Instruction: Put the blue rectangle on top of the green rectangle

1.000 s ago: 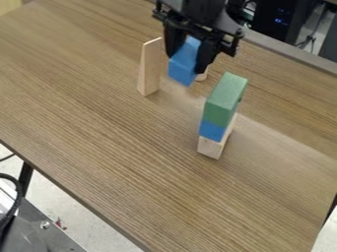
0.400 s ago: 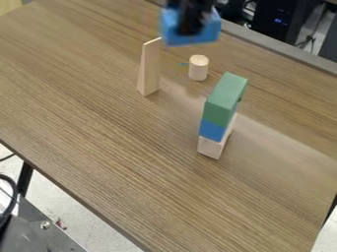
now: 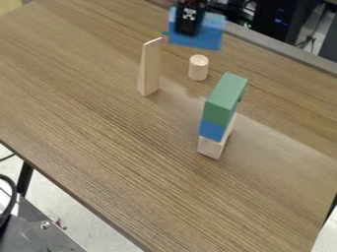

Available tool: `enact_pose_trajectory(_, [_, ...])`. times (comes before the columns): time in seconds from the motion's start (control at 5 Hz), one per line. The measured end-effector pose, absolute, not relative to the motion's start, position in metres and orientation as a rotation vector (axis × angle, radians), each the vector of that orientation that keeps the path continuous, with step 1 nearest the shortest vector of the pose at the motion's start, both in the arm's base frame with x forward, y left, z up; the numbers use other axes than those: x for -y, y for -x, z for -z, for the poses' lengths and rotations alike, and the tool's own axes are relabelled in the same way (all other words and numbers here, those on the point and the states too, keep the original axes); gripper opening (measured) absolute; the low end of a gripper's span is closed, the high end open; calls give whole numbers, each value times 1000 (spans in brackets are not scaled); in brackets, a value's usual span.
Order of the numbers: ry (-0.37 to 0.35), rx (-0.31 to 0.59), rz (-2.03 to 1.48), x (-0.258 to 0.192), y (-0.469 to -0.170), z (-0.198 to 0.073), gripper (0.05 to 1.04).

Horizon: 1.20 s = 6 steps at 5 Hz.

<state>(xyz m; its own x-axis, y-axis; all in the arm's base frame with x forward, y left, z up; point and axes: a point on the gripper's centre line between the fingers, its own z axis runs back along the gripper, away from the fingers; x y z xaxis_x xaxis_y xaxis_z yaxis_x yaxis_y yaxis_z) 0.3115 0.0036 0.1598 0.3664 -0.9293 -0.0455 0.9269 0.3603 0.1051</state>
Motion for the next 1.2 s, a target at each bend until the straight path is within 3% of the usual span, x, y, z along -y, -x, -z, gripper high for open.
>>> enact_pose_trajectory(0.4, [-72,-8,1441,22,-310,-149,549])
enact_pose_trajectory(1.2, [18,-85,1447,34,-299,-138,549])
